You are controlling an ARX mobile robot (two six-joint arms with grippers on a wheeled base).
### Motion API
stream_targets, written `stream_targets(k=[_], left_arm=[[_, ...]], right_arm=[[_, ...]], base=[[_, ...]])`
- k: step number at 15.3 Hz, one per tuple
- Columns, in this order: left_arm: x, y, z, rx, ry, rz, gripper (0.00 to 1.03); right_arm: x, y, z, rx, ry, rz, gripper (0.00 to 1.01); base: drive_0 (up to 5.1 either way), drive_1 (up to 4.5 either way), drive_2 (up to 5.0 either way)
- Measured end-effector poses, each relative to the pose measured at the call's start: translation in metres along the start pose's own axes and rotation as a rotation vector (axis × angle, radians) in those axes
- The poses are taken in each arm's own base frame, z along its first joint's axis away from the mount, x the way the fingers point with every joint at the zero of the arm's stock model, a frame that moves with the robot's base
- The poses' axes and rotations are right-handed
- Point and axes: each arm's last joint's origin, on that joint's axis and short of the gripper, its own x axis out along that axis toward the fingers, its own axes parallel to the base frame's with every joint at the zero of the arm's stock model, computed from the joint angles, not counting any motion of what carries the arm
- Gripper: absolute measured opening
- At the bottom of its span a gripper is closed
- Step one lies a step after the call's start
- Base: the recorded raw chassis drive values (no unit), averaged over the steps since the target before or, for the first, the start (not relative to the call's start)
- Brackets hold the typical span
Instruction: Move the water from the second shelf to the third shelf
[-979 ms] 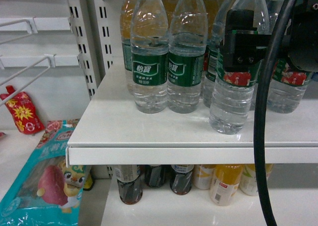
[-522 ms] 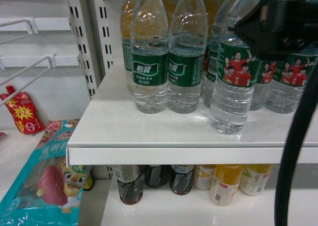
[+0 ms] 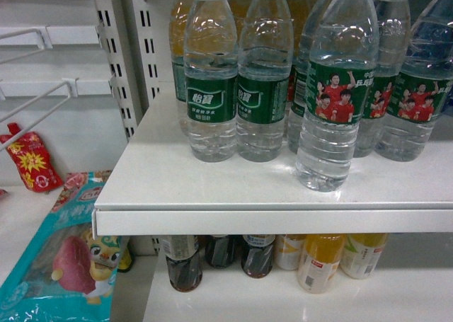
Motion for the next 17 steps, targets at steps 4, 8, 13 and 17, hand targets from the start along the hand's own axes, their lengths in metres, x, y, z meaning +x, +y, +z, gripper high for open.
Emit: stream_targets(k=[4,8,13,17], left_arm=[[0.000,0.000,0.000,0.000,0.000,0.000,0.98],[0.000,0.000,0.000,0.000,0.000,0.000,0.98],[0.000,0.000,0.000,0.000,0.000,0.000,0.98],[0.000,0.000,0.000,0.000,-0.001,0.000,0.98]], right_arm=[[-0.042,-0.019,-0.011,-0.006,-0.080,0.014,0.02],[-0.048,-0.020,-0.028,-0.008,-0.066,0.013,0.02],[-0.053,-0.020,-0.037,-0.008,-0.063,0.013,0.02],[-0.064,-0.020,-0.046,-0.009,-0.073,0.013,0.02]], base=[[0.0,0.00,0.0],[0.0,0.00,0.0],[0.0,0.00,0.0],[0.0,0.00,0.0]])
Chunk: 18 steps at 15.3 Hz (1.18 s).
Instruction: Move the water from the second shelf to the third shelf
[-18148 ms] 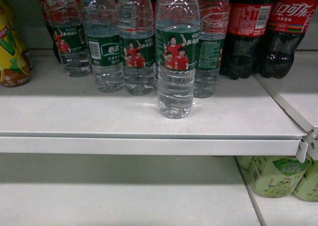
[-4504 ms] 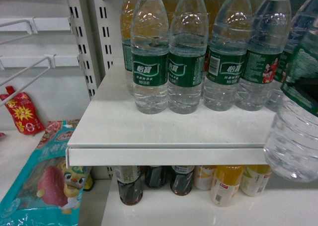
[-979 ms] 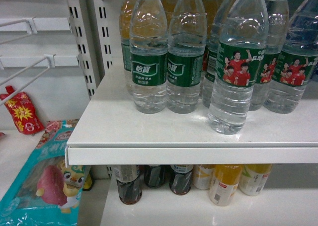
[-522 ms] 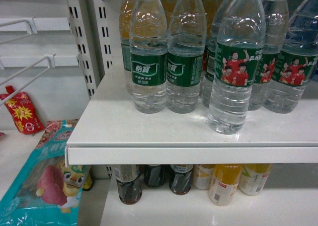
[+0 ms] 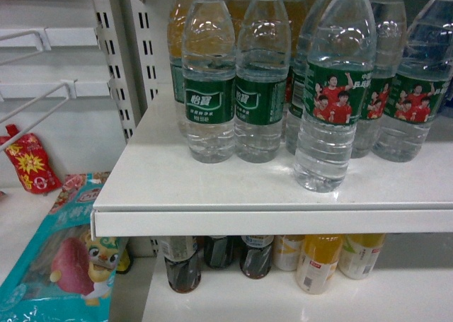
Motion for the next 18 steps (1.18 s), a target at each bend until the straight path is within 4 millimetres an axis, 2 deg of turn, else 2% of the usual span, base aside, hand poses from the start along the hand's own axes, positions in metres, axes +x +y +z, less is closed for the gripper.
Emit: stream_targets(k=[4,5,6,10,11,18], left_arm=[[0.0000,0.0000,-0.0001,0.000,0.001,0.000,0.98],[0.0000,0.0000,-0.0001,0.000,0.001,0.000,0.98],[0.0000,0.0000,-0.0001,0.000,0.001,0.000,0.98],[0.0000,0.0000,-0.0001,0.000,0.001,0.001,0.98],[0.0000,0.0000,-0.0001,0.000,0.001,0.001,0.98],[0.0000,0.0000,0.0000,0.000,0.000,0.001,0.98]], right_arm=[[0.0001,0.0000,-0.0005,0.000,0.004,0.000,0.04],[0.0001,0.0000,-0.0005,0.000,0.005,0.000,0.18],[0.0001,0.0000,-0.0005,0.000,0.005,0.000,0.39],[0.0001,0.0000,-0.0005,0.000,0.005,0.000,0.94],[0.0001,0.0000,-0.0005,0.000,0.005,0.000,0.98],[0.0001,0.0000,-0.0002,0.000,0.002,0.000,0.98]], base=[[0.0,0.00,0.0],[0.0,0.00,0.0],[0.0,0.00,0.0],[0.0,0.00,0.0],[0.0,0.00,0.0],[0.0,0.00,0.0]])
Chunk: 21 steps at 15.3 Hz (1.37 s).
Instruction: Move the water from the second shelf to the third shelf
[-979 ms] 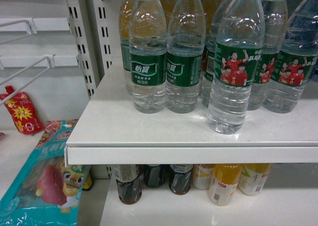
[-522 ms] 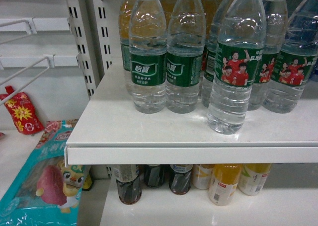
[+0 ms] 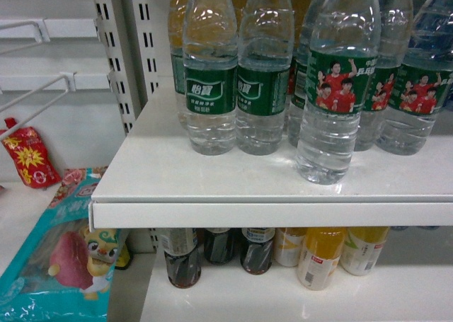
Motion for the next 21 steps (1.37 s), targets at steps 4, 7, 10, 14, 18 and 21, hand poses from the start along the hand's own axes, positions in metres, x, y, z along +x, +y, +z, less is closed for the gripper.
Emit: stream_targets(k=[4,7,10,14,18,21], left_arm=[[0.0000,0.0000,0.0001,0.000,-0.002,-0.001,0.98],[0.0000,0.0000,0.0000,0.000,0.000,-0.001,0.98],[0.0000,0.0000,-0.0001,0.000,0.001,-0.001,0.98],[0.0000,0.0000,-0.0001,0.000,0.001,-0.001,0.98],[0.0000,0.0000,-0.0001,0.000,0.001,0.000,0.98],[0.0000,0.0000,-0.0004,0.000,0.004,0.000,0.98]], right_arm=[[0.0000,0.0000,-0.0003,0.000,0.003,0.000,0.98],[0.0000,0.0000,-0.0003,0.000,0.003,0.000,0.98],[0.0000,0.0000,-0.0003,0.000,0.003,0.000,0.98],[0.0000,0.0000,-0.0003,0.000,0.003,0.000,0.98],[0.0000,0.0000,-0.0003,-0.003,0.003,0.001,0.98],[0.0000,0.0000,-0.0006,-0.003,0.006,0.000,0.98]], base=[[0.0,0.00,0.0],[0.0,0.00,0.0],[0.0,0.00,0.0],[0.0,0.00,0.0],[0.0,0.00,0.0],[0.0,0.00,0.0]])
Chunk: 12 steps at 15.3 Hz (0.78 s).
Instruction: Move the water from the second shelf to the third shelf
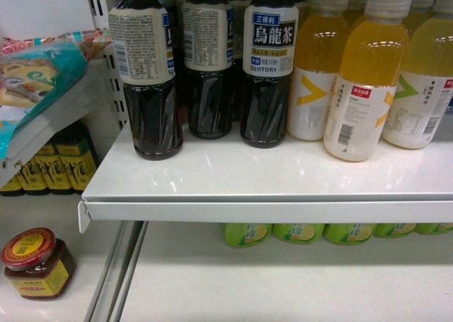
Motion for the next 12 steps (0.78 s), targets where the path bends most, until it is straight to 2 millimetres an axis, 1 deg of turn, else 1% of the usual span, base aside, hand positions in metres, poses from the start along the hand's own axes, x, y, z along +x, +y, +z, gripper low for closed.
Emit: stream_targets(k=[12], left_arm=[[0.0000,0.0000,0.0001,0.000,-0.001,0.000,0.98]], right_arm=[[0.0000,0.0000,0.0001,0.000,-0.002,0.000,0.98]], base=[[0.0,0.00,0.0]])
